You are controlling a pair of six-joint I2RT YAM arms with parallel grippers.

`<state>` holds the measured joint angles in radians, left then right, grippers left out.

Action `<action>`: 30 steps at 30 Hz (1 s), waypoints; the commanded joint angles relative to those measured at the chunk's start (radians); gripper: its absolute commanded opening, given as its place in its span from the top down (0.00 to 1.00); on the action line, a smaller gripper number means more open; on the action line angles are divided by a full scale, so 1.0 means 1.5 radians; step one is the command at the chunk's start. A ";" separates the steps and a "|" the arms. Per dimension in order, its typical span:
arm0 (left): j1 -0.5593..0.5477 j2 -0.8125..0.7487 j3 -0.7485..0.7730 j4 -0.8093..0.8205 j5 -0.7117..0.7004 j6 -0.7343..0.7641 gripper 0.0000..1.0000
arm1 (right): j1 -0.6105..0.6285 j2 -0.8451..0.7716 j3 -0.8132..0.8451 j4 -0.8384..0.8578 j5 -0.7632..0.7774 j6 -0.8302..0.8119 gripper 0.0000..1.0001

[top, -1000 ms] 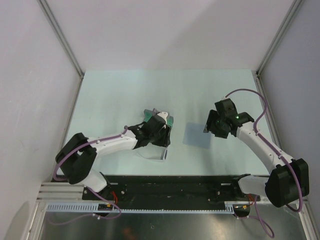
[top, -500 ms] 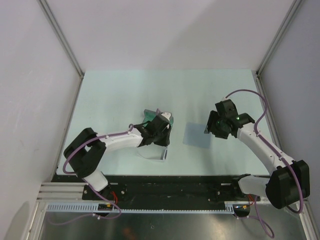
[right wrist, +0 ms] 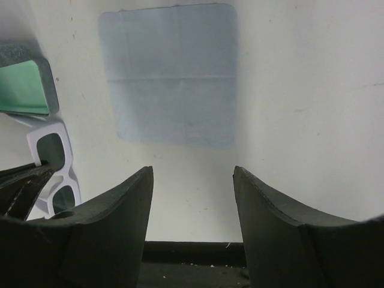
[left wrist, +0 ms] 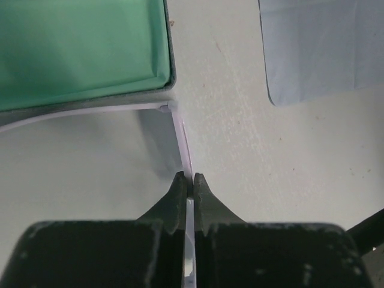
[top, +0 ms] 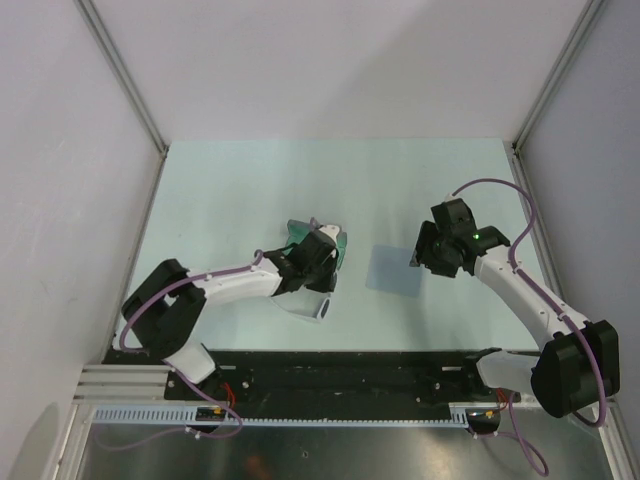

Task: Organize the sunglasses
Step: Move the sunglasses to the center of the board.

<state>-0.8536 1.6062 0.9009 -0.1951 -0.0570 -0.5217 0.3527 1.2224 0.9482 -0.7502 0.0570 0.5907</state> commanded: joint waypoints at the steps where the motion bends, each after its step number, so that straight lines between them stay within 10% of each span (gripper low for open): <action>1: -0.001 -0.078 -0.043 0.005 -0.015 -0.002 1.00 | -0.008 -0.018 0.000 0.003 0.018 -0.006 0.39; 24: 0.310 -0.165 -0.139 -0.027 -0.070 -0.004 0.97 | -0.024 -0.014 -0.009 0.014 -0.001 -0.023 0.40; 30: 0.314 -0.164 -0.135 -0.036 -0.075 -0.003 0.70 | -0.029 -0.020 -0.013 0.012 -0.001 -0.023 0.39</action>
<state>-0.3847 1.3605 0.6991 -0.2481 -0.1467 -0.5198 0.3164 1.2209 0.9352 -0.7456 0.0547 0.5652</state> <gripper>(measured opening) 0.224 0.607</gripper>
